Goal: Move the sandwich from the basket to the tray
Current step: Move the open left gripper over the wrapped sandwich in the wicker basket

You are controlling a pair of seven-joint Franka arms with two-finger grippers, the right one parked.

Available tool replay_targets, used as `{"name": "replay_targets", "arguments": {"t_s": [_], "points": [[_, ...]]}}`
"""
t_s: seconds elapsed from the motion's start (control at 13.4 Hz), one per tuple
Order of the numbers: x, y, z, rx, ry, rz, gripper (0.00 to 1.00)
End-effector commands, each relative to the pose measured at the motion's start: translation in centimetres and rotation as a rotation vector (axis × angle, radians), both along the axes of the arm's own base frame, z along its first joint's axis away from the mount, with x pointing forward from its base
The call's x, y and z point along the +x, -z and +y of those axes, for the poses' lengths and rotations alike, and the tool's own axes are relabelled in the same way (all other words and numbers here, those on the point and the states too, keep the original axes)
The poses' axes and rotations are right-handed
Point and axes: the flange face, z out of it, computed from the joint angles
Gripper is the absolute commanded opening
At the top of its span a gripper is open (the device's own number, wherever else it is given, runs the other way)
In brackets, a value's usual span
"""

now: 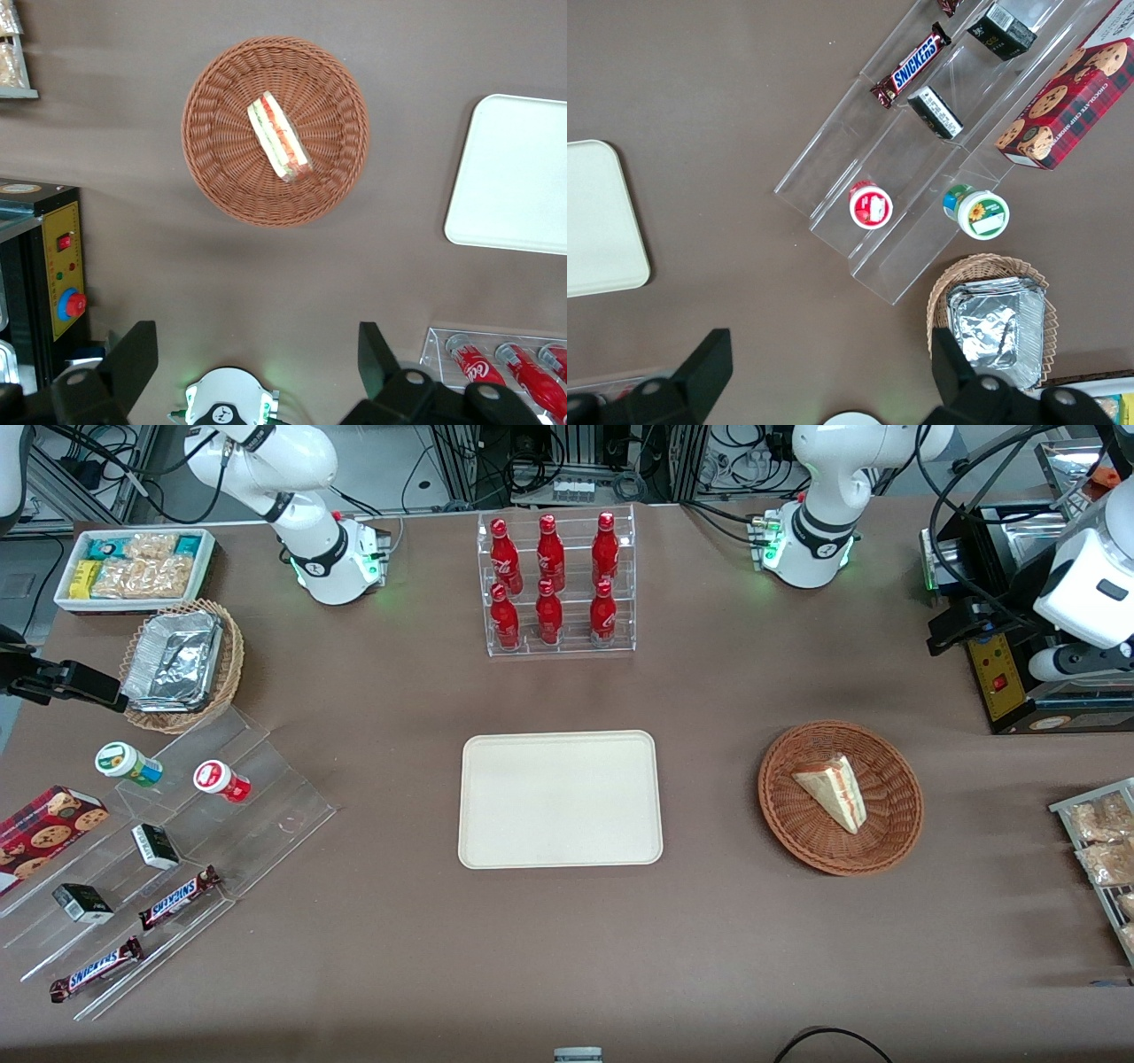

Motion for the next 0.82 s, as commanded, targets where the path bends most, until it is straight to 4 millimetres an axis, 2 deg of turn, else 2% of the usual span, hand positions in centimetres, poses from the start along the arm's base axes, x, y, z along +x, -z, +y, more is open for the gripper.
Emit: {"name": "replay_targets", "arguments": {"t_s": [0.0, 0.15, 0.52, 0.75], "points": [[-0.1, -0.2, -0.7, -0.019, 0.025, -0.012, 1.0], [0.5, 1.5, -0.6, -0.005, 0.024, 0.003, 1.0], [1.1, 10.9, 0.5, 0.059, 0.003, 0.036, 1.0], [1.4, 15.5, 0.8, 0.071, -0.105, -0.004, 1.0]]}}
